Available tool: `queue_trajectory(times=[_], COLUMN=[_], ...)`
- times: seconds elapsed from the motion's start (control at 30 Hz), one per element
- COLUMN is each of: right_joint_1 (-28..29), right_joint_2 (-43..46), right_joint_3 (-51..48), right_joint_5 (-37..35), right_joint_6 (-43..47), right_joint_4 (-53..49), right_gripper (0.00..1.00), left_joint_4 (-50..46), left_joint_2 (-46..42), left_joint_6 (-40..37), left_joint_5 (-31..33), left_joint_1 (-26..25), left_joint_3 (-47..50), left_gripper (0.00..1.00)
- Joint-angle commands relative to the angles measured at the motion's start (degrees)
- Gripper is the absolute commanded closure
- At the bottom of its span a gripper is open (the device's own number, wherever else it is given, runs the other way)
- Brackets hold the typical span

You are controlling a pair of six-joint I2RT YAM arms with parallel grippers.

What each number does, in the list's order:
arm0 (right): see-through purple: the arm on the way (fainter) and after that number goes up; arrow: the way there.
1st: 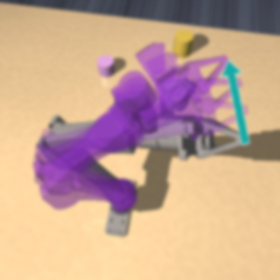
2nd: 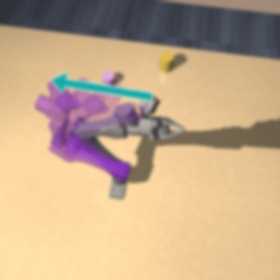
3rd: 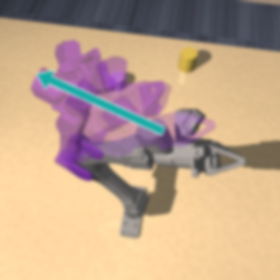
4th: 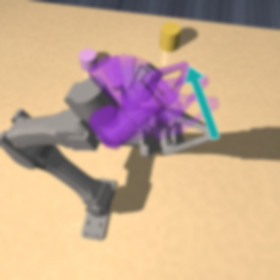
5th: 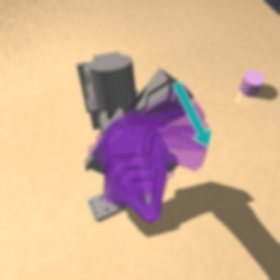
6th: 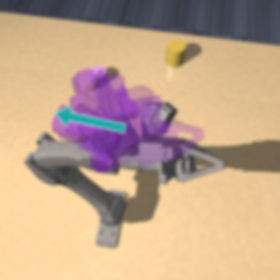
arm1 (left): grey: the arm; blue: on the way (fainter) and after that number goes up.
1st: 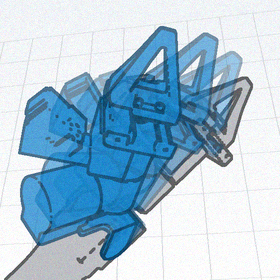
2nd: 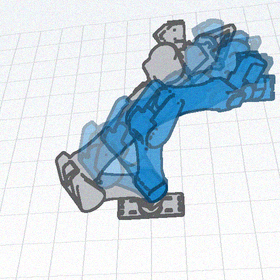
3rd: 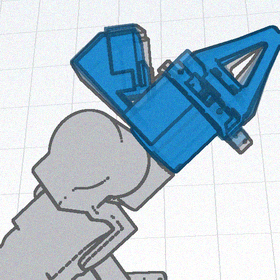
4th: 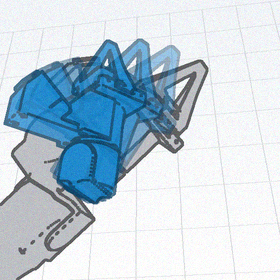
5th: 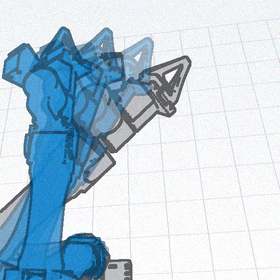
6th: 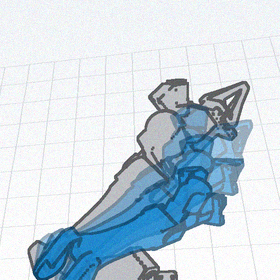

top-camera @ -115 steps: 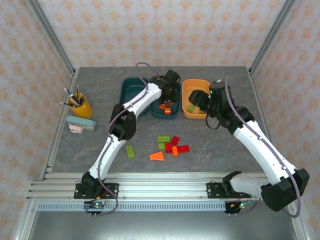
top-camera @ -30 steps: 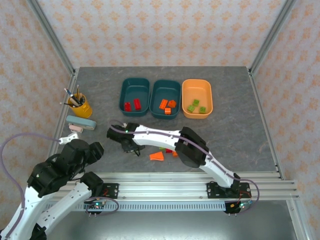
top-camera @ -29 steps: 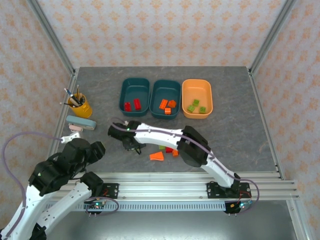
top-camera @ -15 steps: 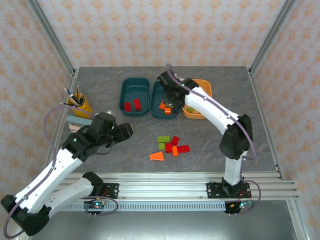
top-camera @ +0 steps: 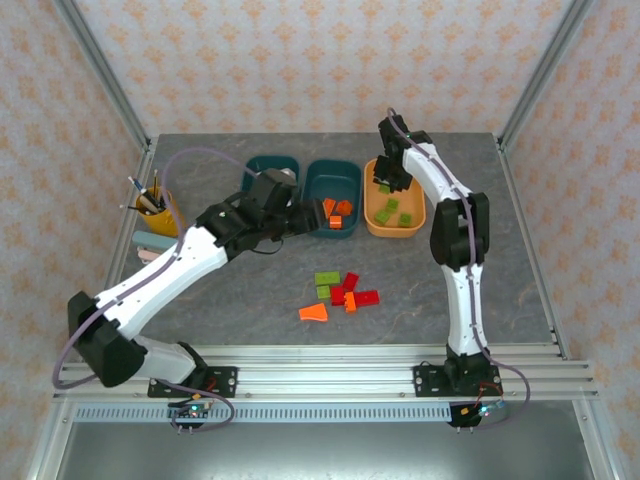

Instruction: Sort the legos into containers by color

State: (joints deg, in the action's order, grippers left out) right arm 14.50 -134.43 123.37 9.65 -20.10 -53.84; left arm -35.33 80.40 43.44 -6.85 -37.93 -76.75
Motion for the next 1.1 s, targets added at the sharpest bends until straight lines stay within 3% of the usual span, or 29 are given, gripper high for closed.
queue_trajectory(times=[0.0,0.27,0.5,0.63,0.7,0.87,1.07], right_joint_1=[-0.8,-1.8,-1.3,0.8,2.2,5.3,6.5], right_joint_2=[-3.5,-4.2,9.4,23.6,32.1,56.2,83.7], right_joint_3=[4.4,5.7,0.5,-12.7,-23.7,-52.6,-74.9], right_joint_5=[3.4,6.3,2.2,-1.7,-1.6,4.8,14.8], right_joint_6=[3.0,2.1,1.3,0.6,-0.2,-2.8,-6.4], right_joint_4=[-3.4,-3.3,-1.7,3.0,6.8,15.3,16.5], right_gripper=[0.64,0.42,0.4,0.41,0.4,0.38,0.31], left_joint_4=[0.3,-2.3,-5.4,-6.4,-7.3,-10.7,-15.3], left_joint_2=[2.5,7.2,10.1,13.6,16.5,25.8,36.1], left_joint_6=[-1.0,-2.5,-2.7,-4.1,-6.2,-11.7,-14.8], left_joint_5=[2.2,2.7,1.8,-0.2,-0.6,-2.0,-1.1], left_joint_1=[-0.7,-2.3,-3.9,-5.3,-6.7,-9.3,-10.8], left_joint_3=[-3.3,-5.0,-4.7,-5.2,-6.8,-13.8,-21.1], left_gripper=[0.28,0.28,0.28,0.3,0.31,0.34,0.35])
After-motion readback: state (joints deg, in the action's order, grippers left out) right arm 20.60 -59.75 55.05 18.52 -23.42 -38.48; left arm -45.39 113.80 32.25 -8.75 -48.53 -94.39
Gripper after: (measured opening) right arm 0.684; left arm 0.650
